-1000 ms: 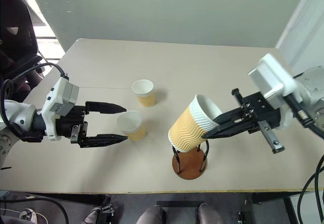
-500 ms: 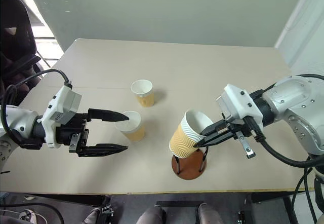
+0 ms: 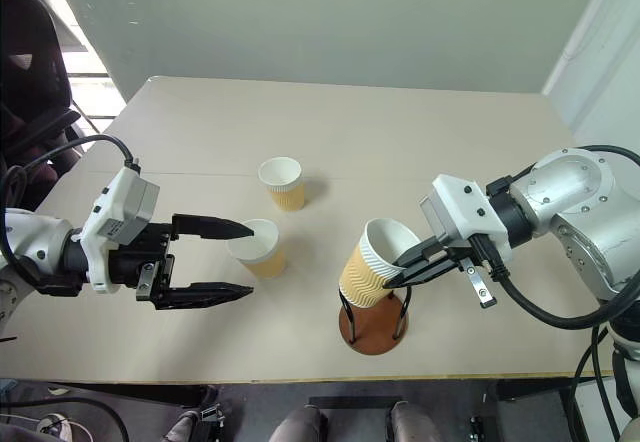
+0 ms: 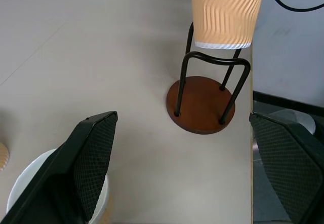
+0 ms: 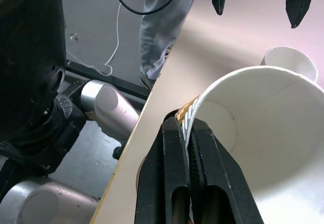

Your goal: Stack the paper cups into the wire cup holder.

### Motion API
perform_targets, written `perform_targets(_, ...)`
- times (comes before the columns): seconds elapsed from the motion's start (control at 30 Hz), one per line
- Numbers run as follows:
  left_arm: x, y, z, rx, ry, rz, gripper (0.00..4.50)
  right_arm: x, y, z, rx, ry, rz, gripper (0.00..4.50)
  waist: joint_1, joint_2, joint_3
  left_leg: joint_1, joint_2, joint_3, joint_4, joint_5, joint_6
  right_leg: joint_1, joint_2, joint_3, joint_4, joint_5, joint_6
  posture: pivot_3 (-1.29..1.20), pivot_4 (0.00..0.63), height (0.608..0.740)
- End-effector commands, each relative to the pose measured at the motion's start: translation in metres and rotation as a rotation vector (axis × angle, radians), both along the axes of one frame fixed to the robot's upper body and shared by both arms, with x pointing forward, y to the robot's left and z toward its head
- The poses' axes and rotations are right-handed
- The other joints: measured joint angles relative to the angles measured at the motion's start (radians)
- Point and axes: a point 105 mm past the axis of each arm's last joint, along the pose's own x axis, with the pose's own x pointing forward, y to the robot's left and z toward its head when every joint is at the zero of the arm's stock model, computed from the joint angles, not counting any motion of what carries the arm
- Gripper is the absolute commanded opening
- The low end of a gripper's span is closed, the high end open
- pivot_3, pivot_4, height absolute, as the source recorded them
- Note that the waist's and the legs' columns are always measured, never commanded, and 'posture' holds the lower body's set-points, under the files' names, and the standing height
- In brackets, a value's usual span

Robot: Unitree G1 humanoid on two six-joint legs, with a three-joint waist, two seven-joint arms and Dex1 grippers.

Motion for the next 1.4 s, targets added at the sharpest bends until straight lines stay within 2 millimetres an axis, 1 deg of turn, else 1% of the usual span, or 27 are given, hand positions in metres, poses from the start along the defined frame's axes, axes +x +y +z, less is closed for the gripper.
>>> perform_targets(0.03,-0.004,-0.001,0.011,0.008,-0.047,-0.008,4.50,-0.002,0.001,0.003,-0.009,-0.028,0.023,0.02,0.000,0.000,0.000,0.000,0.000,0.000,0.000,0.000,0.000,0.000,0.000,0.000,0.000,0.000,0.000,0.00,0.150,0.740)
perform_targets(0.37,-0.002,-0.001,0.012,0.010,-0.052,-0.005,4.50,-0.001,0.003,-0.005,-0.029,-0.037,0.023,0.02,0.000,0.000,0.000,0.000,0.000,0.000,0.000,0.000,0.000,0.000,0.000,0.000,0.000,0.000,0.000,0.00,0.150,0.740)
perform_targets(0.57,-0.001,0.001,0.013,0.013,-0.057,0.005,4.50,-0.001,0.000,-0.012,-0.055,-0.052,0.036,0.02,0.000,0.000,0.000,0.000,0.000,0.000,0.000,0.000,0.000,0.000,0.000,0.000,0.000,0.000,0.000,0.00,0.150,0.740)
perform_targets(0.9,-0.002,0.002,0.013,0.009,-0.063,0.015,4.50,0.003,-0.002,-0.015,-0.063,-0.080,0.030,0.02,0.000,0.000,0.000,0.000,0.000,0.000,0.000,0.000,0.000,0.000,0.000,0.000,0.000,0.000,0.000,0.00,0.150,0.740)
perform_targets(1.0,-0.002,0.001,0.013,0.008,-0.064,0.015,4.50,0.004,-0.002,-0.016,-0.066,-0.079,0.027,0.59,0.000,0.000,0.000,0.000,0.000,0.000,0.000,0.000,0.000,0.000,0.000,0.000,0.000,0.000,0.000,0.00,0.150,0.740)
perform_targets(1.17,-0.002,0.003,0.012,0.012,-0.064,0.016,4.50,0.006,-0.002,-0.017,-0.067,-0.080,0.021,2.28,0.000,0.000,0.000,0.000,0.000,0.000,0.000,0.000,0.000,0.000,0.000,0.000,0.000,0.000,0.000,0.00,0.150,0.740)
perform_targets(1.23,-0.002,0.003,0.012,0.014,-0.063,0.016,4.50,0.006,-0.003,-0.017,-0.068,-0.080,0.017,3.07,0.000,0.000,0.000,0.000,0.000,0.000,0.000,0.000,0.000,0.000,0.000,0.000,0.000,0.000,0.000,0.00,0.150,0.740)
perform_targets(1.27,-0.002,0.004,0.012,0.018,-0.063,0.017,4.50,0.008,-0.004,-0.016,-0.065,-0.085,0.009,3.35,0.000,0.000,0.000,0.000,0.000,0.000,0.000,0.000,0.000,0.000,0.000,0.000,0.000,0.000,0.000,0.00,0.150,0.740)
perform_targets(1.3,-0.001,0.005,0.011,0.027,-0.062,0.020,4.50,0.012,-0.005,-0.014,-0.062,-0.094,-0.010,3.78,0.000,0.000,0.000,0.000,0.000,0.000,0.000,0.000,0.000,0.000,0.000,0.000,0.000,0.000,0.000,0.00,0.150,0.740)
perform_targets(1.37,0.000,0.007,0.010,0.045,-0.062,0.024,4.50,0.021,-0.011,-0.010,-0.058,-0.117,-0.059,4.48,0.000,0.000,0.000,0.000,0.000,0.000,0.000,0.000,0.000,0.000,0.000,0.000,0.000,0.000,0.000,0.00,0.150,0.740)
perform_targets(1.4,0.001,0.008,0.010,0.049,-0.060,0.025,4.50,0.026,-0.015,-0.007,-0.056,-0.129,-0.088,4.48,0.000,0.000,0.000,0.000,0.000,0.000,0.000,0.000,0.000,0.000,0.000,0.000,0.000,0.000,0.000,0.00,0.150,0.740)
